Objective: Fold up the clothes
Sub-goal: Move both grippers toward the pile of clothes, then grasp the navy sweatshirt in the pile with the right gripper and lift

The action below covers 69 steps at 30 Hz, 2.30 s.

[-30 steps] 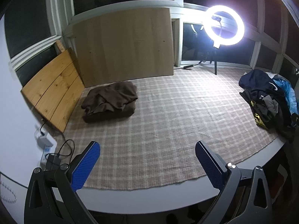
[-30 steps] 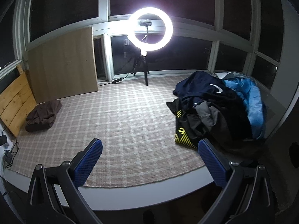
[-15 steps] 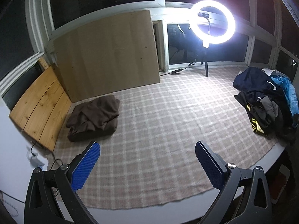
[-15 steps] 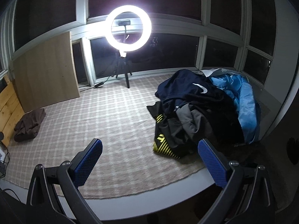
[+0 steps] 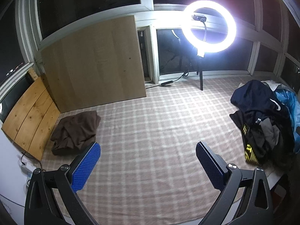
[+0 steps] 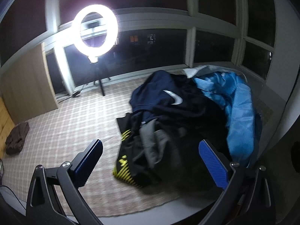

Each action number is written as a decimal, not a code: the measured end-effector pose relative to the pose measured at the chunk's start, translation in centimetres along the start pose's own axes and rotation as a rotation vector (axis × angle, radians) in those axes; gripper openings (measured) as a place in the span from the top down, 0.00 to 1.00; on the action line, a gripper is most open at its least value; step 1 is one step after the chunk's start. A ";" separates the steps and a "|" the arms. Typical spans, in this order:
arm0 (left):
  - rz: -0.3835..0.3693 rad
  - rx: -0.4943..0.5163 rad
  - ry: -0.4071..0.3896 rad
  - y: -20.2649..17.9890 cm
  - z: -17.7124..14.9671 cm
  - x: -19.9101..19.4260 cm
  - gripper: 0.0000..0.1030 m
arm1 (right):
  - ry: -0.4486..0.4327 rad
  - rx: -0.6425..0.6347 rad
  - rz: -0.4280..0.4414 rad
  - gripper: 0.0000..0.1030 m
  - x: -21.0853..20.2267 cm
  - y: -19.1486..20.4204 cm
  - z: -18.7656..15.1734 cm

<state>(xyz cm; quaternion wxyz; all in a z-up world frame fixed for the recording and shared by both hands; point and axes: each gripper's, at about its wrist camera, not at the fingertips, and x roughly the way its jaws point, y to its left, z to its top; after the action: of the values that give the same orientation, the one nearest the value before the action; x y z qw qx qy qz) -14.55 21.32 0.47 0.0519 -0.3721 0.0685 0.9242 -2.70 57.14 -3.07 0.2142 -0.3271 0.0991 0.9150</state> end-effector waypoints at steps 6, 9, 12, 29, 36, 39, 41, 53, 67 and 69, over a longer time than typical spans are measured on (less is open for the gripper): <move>-0.003 0.003 -0.001 -4.0 2.4 0.9 0.01 | -0.008 0.028 -0.006 0.00 2.2 -5.9 2.0; -0.031 -0.005 0.001 -5.7 3.4 1.4 0.01 | -0.003 0.004 -0.008 0.00 3.5 -8.1 3.3; -0.045 -0.006 0.007 -7.1 4.4 1.9 0.01 | 0.000 -0.024 0.003 0.00 4.8 -9.5 4.3; -0.017 0.040 0.069 -8.5 6.1 5.5 0.01 | 0.194 -0.417 0.011 0.00 20.2 -5.3 6.2; -0.023 0.043 0.088 -7.4 6.7 7.4 0.01 | 0.187 -0.278 0.121 0.69 19.6 -7.9 8.4; -0.027 0.041 0.087 -6.9 7.2 8.0 0.01 | 0.183 -0.174 0.189 0.86 19.1 -9.4 10.0; -0.024 0.041 0.085 -6.7 7.6 8.3 0.01 | 0.157 -0.084 0.239 0.90 18.2 -10.4 11.3; -0.053 0.028 0.055 -4.3 8.9 7.9 0.01 | -0.021 0.322 0.541 0.91 11.9 -15.8 18.8; -0.073 -0.034 0.002 0.1 8.0 5.0 0.01 | -0.297 -0.018 0.796 0.92 -8.7 -0.9 27.6; -0.071 -0.049 0.005 1.1 7.5 4.6 0.01 | -0.313 -0.069 0.850 0.92 -11.1 1.2 27.4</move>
<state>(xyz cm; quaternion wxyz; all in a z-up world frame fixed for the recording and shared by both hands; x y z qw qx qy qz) -23.17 21.65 2.74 0.0755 -0.3778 0.0329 0.9222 -10.75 61.26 25.12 -0.1788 -0.1221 0.1605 0.9630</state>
